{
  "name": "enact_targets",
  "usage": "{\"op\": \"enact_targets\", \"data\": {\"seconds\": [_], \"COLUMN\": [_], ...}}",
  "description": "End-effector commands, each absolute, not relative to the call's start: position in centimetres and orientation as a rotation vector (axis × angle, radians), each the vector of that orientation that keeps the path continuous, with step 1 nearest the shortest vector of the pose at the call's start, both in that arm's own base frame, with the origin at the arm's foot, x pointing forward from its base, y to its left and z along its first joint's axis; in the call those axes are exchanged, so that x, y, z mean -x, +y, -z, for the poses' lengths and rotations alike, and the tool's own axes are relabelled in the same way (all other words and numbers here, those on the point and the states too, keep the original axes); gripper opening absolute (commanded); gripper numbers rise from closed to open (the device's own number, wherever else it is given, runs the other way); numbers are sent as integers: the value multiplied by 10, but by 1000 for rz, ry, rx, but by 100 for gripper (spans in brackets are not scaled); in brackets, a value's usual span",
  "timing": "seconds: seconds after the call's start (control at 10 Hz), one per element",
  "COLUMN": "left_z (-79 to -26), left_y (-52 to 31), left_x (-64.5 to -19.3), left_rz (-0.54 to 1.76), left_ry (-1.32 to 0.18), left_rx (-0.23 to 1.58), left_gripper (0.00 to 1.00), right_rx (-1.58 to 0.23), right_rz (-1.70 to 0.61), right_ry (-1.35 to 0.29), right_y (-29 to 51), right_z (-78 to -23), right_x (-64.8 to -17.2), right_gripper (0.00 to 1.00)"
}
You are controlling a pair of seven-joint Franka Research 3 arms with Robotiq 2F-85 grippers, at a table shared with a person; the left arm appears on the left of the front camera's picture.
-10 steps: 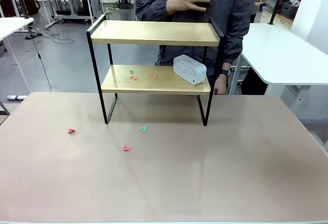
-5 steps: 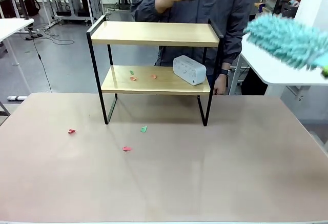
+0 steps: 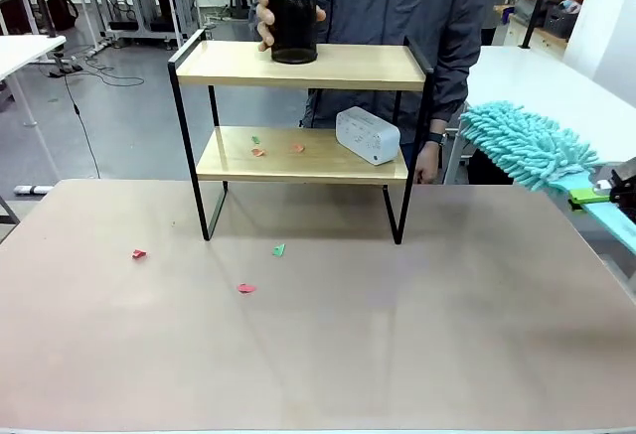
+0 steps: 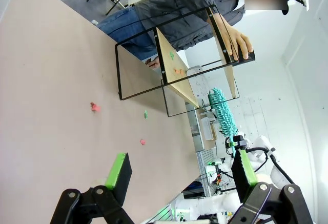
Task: Clean the shelf.
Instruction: Clean the specific tier of the Shelf with the Duster once objects are removed, then clean the remaining tier of the Shelf with the Duster once objects are removed.
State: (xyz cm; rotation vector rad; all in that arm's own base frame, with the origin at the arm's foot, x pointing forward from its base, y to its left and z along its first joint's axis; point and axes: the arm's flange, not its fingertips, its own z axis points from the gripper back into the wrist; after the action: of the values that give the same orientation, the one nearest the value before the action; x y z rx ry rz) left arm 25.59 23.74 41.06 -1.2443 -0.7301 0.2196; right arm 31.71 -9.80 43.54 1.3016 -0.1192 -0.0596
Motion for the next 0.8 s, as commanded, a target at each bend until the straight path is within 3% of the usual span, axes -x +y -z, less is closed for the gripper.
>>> {"op": "enact_targets", "data": {"seconds": [0.0, 0.7], "left_z": [-411, -411], "left_y": [236, 236], "left_x": [-257, -257], "left_rz": [-202, -202], "left_ry": [-761, -761], "left_rx": [1256, 1256], "left_gripper": [100, 100], "right_rx": [-1283, -1283], "right_rz": [38, 38], "right_ry": [-108, -108], "right_y": [-103, -103], "right_z": [-452, -452], "right_x": [-314, -314], "right_gripper": [12, 12]}}
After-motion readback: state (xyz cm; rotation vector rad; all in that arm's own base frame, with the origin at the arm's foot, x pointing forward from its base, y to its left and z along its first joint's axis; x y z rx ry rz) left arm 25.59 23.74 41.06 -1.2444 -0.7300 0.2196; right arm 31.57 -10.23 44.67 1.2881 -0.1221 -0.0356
